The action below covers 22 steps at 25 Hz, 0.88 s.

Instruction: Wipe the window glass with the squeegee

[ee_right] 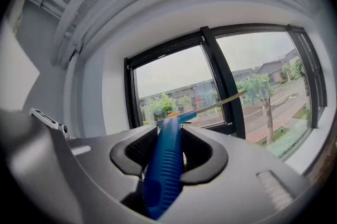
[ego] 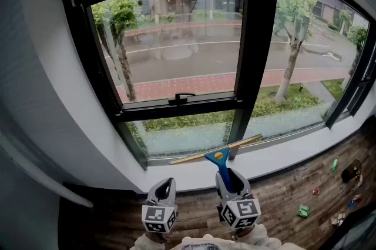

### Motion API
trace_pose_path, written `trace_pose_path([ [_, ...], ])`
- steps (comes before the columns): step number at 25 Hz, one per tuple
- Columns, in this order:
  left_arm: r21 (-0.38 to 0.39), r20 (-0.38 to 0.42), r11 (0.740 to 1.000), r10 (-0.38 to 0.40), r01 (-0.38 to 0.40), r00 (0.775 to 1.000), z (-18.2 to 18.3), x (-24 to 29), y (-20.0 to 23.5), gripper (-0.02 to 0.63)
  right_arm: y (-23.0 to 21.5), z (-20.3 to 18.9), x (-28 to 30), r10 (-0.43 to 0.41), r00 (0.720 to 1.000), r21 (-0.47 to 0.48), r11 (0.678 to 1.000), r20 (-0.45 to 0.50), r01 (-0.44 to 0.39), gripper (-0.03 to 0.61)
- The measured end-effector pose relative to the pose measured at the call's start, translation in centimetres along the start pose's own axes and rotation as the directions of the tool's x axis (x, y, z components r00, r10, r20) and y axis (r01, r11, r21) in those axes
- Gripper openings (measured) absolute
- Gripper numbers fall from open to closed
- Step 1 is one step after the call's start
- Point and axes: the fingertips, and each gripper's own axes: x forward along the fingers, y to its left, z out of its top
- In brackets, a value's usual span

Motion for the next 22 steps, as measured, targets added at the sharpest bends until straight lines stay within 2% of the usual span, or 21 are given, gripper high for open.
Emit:
trace_pose_path([
  [6,-0.004,-0.004,1.0,0.006,-0.006,1.0,-0.1,1.1,-1.2,0.002,-1.9,0.2,-0.7,0.004,1.0,0.014,1.0,0.002,-0.004,0.147],
  [15,0.034,-0.01,0.999,-0.019,0.019,1.0,0.2,4.0,-4.1,0.002,-6.0,-0.2,-0.9,-0.02,1.0,0.058,0.998,0.012,0.019,0.147],
  [22,0.043,-0.016,0.999,0.01,-0.01,1.0,0.7,7.4,-0.4,0.002,-6.4,-0.7,3.8,-0.008,1.0,0.053,0.999,-0.004,0.008,0.147],
])
